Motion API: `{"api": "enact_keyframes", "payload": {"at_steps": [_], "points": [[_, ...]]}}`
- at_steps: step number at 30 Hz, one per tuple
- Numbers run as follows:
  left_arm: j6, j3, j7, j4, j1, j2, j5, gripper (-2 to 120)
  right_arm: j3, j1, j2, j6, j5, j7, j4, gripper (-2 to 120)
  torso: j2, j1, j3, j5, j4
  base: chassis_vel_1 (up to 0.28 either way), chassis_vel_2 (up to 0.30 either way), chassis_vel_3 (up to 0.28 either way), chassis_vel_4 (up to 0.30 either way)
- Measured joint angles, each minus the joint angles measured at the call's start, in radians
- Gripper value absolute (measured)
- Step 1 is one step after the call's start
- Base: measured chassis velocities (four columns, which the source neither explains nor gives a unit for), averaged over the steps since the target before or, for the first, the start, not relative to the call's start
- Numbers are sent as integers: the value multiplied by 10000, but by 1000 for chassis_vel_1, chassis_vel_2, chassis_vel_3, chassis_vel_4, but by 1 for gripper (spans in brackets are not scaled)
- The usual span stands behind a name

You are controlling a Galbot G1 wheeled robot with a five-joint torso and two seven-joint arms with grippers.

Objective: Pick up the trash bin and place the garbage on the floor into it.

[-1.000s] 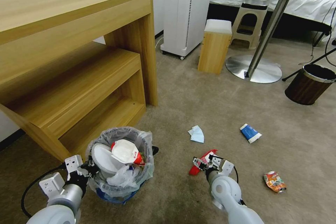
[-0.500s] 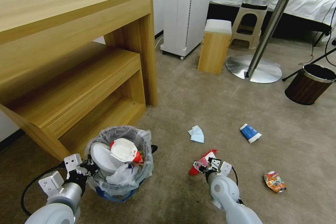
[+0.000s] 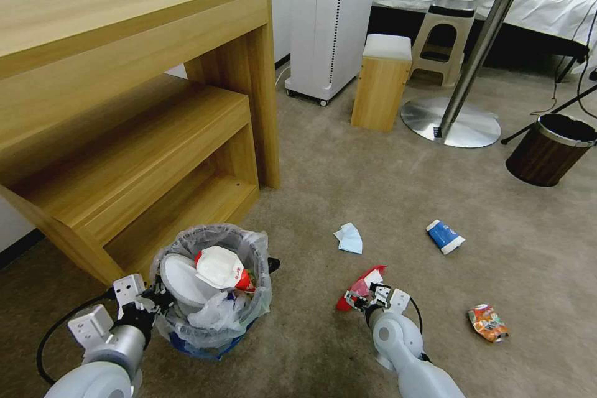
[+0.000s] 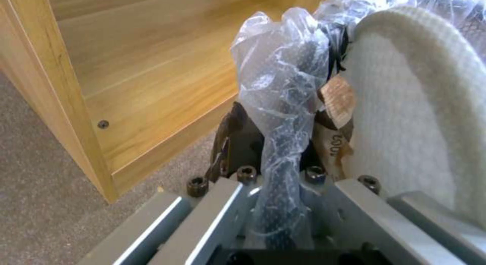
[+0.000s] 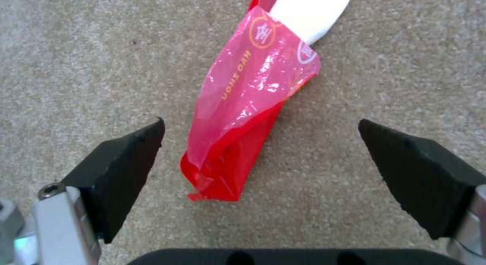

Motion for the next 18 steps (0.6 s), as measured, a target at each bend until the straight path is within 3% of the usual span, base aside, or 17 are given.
{"api": "enact_keyframes", "payload": {"at_steps": [18], "points": [[-47, -62, 5, -74, 36, 10, -29, 1, -136, 250, 229, 87, -234, -51, -350, 98, 0, 0, -1, 0, 0, 0, 0, 0, 0]]}}
